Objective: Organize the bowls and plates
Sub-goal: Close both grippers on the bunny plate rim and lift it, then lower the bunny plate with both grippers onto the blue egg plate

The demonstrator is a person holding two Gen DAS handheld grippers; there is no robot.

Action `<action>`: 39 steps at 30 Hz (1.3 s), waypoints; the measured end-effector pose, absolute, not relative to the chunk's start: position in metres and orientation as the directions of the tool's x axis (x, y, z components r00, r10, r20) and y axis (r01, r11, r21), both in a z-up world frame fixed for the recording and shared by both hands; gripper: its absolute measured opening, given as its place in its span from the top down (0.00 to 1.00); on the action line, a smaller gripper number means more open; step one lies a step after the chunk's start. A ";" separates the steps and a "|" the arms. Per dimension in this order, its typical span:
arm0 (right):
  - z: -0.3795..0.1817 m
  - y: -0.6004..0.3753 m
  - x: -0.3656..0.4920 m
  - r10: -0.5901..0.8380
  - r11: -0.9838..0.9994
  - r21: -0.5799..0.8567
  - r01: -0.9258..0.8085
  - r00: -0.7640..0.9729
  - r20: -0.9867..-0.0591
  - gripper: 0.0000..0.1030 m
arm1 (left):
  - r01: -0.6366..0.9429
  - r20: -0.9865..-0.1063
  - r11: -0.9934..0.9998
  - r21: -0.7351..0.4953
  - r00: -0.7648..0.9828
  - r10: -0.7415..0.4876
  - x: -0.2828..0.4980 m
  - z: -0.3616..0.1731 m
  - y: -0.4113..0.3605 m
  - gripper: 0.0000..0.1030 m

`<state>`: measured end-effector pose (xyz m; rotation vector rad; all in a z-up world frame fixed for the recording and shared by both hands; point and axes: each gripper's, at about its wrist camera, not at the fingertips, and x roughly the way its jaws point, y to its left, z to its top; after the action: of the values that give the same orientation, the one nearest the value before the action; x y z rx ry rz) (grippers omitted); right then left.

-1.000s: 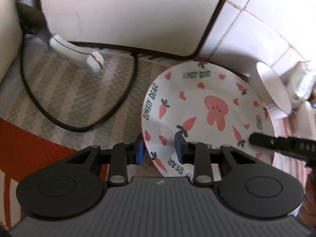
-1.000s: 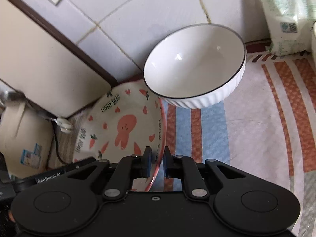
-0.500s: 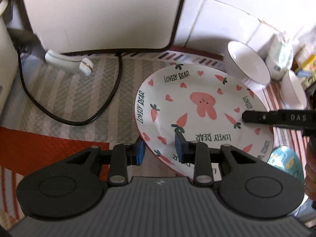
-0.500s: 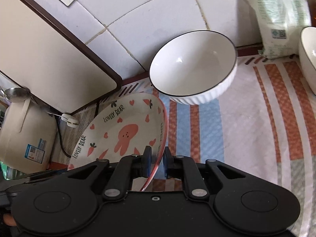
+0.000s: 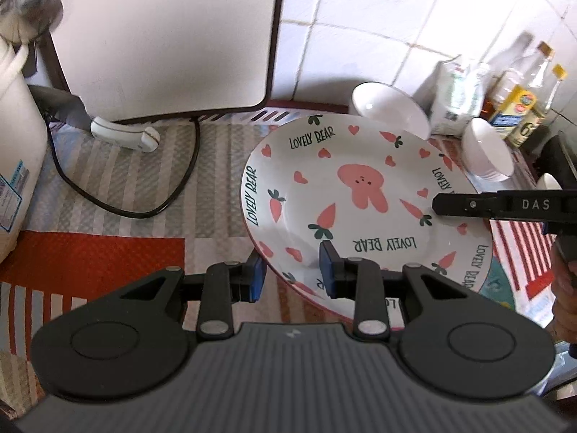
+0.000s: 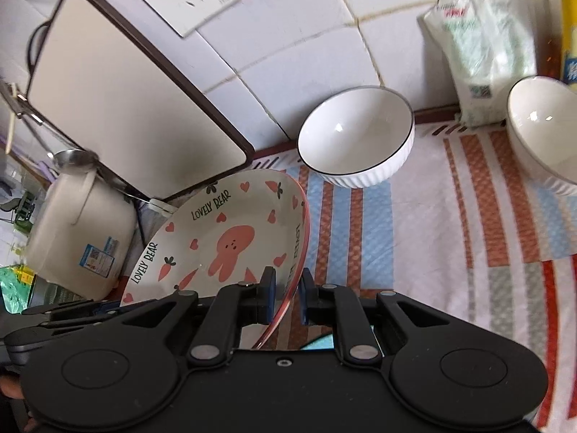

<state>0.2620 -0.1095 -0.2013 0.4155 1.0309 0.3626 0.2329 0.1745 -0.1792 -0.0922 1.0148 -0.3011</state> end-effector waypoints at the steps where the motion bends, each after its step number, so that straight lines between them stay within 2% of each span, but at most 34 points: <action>1: -0.197 -0.114 0.257 0.479 0.863 0.496 -0.097 0.471 -0.741 0.83 | 0.209 -0.818 0.954 -0.215 0.496 -0.293 0.229 -0.175 0.173 0.72; 11: -0.153 -0.151 0.205 0.461 0.873 0.476 -0.108 0.501 -0.732 0.83 | 0.254 -0.789 0.940 -0.229 0.517 -0.332 0.175 -0.135 0.138 0.72; 21: -0.132 -0.189 0.144 0.436 0.885 0.457 -0.087 0.496 -0.751 0.82 | 0.261 -0.796 0.929 -0.264 0.484 -0.362 0.127 -0.128 0.101 0.72; 27: -0.139 -0.203 0.120 0.433 0.884 0.465 -0.055 0.475 -0.766 0.81 | 0.265 -0.813 0.927 -0.265 0.456 -0.363 0.105 -0.137 0.086 0.72; 39: -0.187 -0.217 0.112 0.405 0.891 0.454 0.023 0.412 -0.816 0.81 | 0.239 -0.843 0.924 -0.300 0.387 -0.374 0.109 -0.194 0.073 0.72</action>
<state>0.1118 -0.2167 -0.1870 0.4311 1.1293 0.2496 0.1087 0.0732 -0.1940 -0.1371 1.1068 -0.3915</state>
